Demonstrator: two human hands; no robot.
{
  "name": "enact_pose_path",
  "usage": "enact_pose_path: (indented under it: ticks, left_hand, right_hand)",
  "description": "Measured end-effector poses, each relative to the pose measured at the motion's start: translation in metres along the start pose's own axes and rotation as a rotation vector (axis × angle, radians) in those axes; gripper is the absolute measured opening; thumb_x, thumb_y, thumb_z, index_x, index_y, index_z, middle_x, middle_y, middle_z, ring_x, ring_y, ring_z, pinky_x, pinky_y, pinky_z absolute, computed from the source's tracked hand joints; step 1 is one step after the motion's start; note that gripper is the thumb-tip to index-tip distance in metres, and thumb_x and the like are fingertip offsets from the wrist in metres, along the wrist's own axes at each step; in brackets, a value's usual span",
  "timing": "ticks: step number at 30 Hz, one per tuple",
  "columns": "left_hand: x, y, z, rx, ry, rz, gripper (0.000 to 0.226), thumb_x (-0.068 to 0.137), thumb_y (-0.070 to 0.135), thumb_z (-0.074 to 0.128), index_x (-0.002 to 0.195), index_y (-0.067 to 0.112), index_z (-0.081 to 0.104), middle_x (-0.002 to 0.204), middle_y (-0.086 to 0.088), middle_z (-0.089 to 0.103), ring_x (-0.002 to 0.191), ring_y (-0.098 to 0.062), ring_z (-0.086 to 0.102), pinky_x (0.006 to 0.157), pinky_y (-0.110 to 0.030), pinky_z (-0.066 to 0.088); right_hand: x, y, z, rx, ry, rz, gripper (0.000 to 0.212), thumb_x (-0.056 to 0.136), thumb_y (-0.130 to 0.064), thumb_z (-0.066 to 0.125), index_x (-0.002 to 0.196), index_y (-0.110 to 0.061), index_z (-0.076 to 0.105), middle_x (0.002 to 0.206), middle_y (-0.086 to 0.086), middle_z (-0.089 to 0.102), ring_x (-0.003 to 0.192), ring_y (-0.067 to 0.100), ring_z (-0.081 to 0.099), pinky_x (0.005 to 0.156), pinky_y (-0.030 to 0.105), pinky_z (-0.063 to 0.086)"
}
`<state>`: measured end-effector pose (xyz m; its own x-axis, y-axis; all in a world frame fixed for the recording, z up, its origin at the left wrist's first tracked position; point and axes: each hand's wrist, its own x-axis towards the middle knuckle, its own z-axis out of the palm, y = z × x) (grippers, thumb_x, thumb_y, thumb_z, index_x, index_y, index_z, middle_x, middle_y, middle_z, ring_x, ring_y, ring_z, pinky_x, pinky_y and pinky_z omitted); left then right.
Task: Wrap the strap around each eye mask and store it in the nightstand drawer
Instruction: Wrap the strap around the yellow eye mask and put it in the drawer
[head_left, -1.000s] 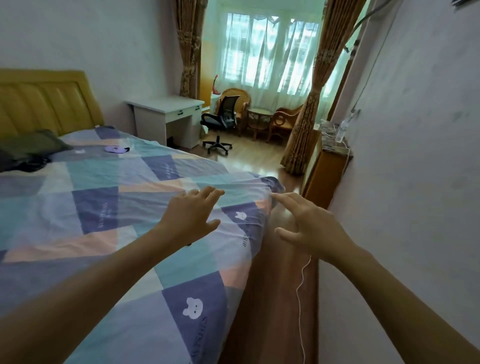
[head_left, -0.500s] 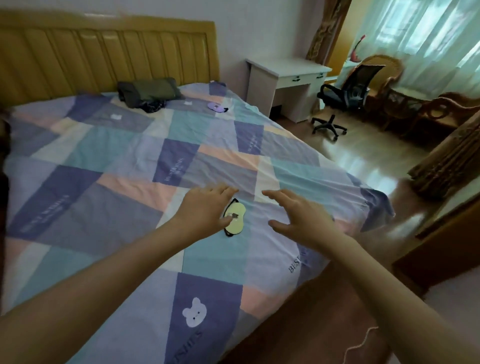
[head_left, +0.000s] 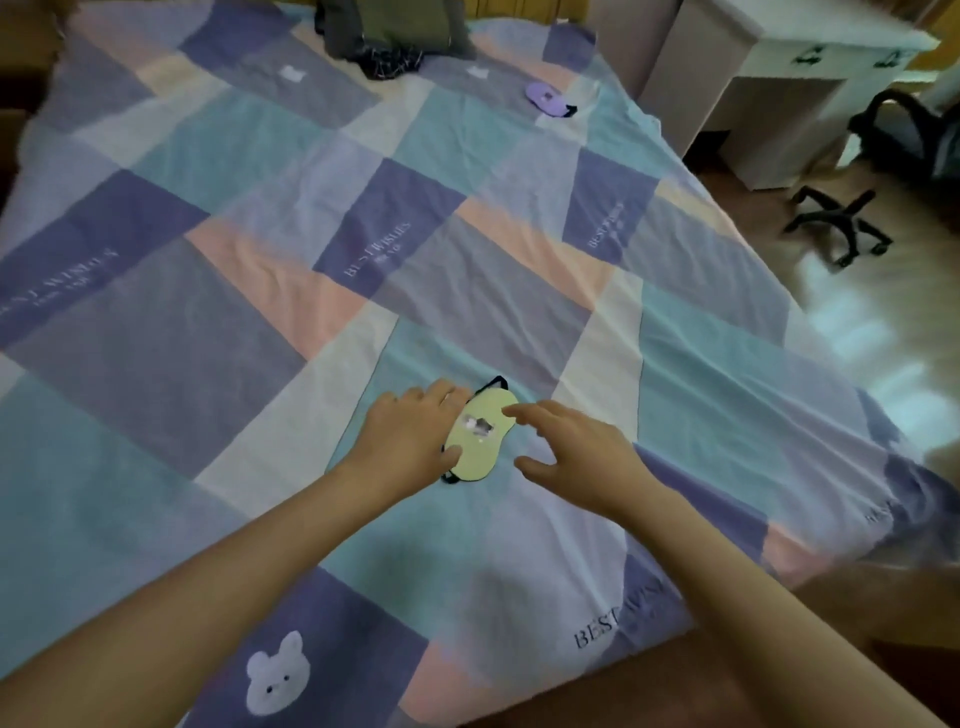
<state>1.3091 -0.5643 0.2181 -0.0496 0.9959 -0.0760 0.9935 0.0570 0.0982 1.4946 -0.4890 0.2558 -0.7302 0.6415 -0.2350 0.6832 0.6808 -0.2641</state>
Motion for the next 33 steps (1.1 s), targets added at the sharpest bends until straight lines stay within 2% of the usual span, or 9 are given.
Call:
enact_pose_path:
  ticks: [4,10,16,18,21,23,26,30,33]
  left_hand:
    - [0.045,0.003,0.058,-0.046,-0.023,-0.061,0.060,0.092,0.045,0.048,0.143,0.025,0.023,0.140,0.006,0.036,0.109,-0.019,0.052,0.078,-0.031,0.035]
    - [0.088,-0.002,0.149,-0.092,-0.061,-0.158,0.056,0.090,0.042,0.048,0.140,0.028,0.027,0.138,0.009,0.037,0.109,-0.019,0.050,0.075,-0.032,0.030]
    - [0.118,-0.013,0.220,-0.077,-0.045,-0.222,0.055,0.090,0.040,0.046,0.141,0.026,0.030,0.138,0.003,0.042,0.107,-0.022,0.052,0.078,-0.033,0.035]
    - [0.123,-0.013,0.234,-0.096,-0.062,-0.249,0.056,0.090,0.041,0.047,0.141,0.026,0.030,0.136,0.000,0.045,0.108,-0.024,0.052,0.080,-0.035,0.036]
    - [0.125,-0.011,0.249,-0.074,-0.084,-0.252,0.053,0.089,0.044,0.048,0.137,0.026,0.035,0.121,-0.002,0.054,0.104,-0.025,0.052,0.077,-0.034,0.034]
    - [0.126,-0.009,0.255,-0.056,-0.093,-0.233,0.053,0.084,0.046,0.054,0.131,0.023,0.044,0.109,-0.003,0.059,0.098,-0.025,0.053,0.073,-0.034,0.036]
    - [0.127,-0.005,0.259,-0.071,-0.023,-0.247,0.055,0.072,0.048,0.066,0.118,0.020,0.057,0.092,-0.004,0.063,0.084,-0.026,0.056,0.064,-0.034,0.040]
    - [0.126,0.004,0.254,-0.168,0.037,-0.264,0.054,0.071,0.038,0.073,0.120,0.019,0.057,0.090,-0.003,0.062,0.081,-0.026,0.059,0.060,-0.034,0.041]
    - [0.126,0.012,0.236,-0.340,0.009,-0.269,0.053,0.085,0.025,0.064,0.135,0.024,0.045,0.108,-0.001,0.062,0.088,-0.026,0.061,0.067,-0.035,0.044]
  right_hand:
    - [0.057,0.052,0.045,0.007,-0.066,-0.044,0.052,0.090,-0.038,0.053,0.139,-0.037,0.034,0.136,-0.012,0.049,0.116,0.014,0.054,0.086,0.034,0.049]
    - [0.112,0.112,0.134,0.029,-0.212,-0.012,0.056,0.090,-0.036,0.050,0.141,-0.039,0.027,0.129,-0.009,0.052,0.110,0.019,0.056,0.086,0.036,0.049]
    - [0.146,0.148,0.196,0.154,-0.206,0.077,0.062,0.090,-0.035,0.054,0.143,-0.041,0.023,0.133,-0.016,0.051,0.121,0.014,0.049,0.086,0.030,0.042]
    - [0.151,0.152,0.208,0.241,-0.204,0.106,0.064,0.089,-0.032,0.057,0.144,-0.039,0.024,0.132,-0.014,0.053,0.119,0.017,0.048,0.089,0.032,0.043]
    - [0.153,0.151,0.220,0.329,-0.174,0.130,0.063,0.088,-0.028,0.059,0.142,-0.037,0.029,0.127,-0.012,0.057,0.116,0.018,0.049,0.086,0.031,0.041]
    - [0.154,0.151,0.226,0.389,-0.135,0.151,0.061,0.086,-0.028,0.062,0.140,-0.036,0.034,0.122,-0.012,0.059,0.115,0.017,0.051,0.083,0.029,0.040]
    - [0.155,0.152,0.233,0.456,-0.090,0.181,0.063,0.083,-0.027,0.066,0.138,-0.035,0.037,0.123,-0.012,0.057,0.110,0.011,0.055,0.083,0.025,0.041]
    - [0.152,0.152,0.240,0.445,-0.085,0.126,0.072,0.080,-0.028,0.070,0.141,-0.034,0.033,0.136,-0.013,0.044,0.117,0.011,0.051,0.089,0.029,0.046]
    - [0.152,0.153,0.243,0.451,-0.053,0.085,0.083,0.073,-0.033,0.077,0.143,-0.031,0.033,0.146,-0.011,0.034,0.129,0.015,0.041,0.100,0.032,0.041]
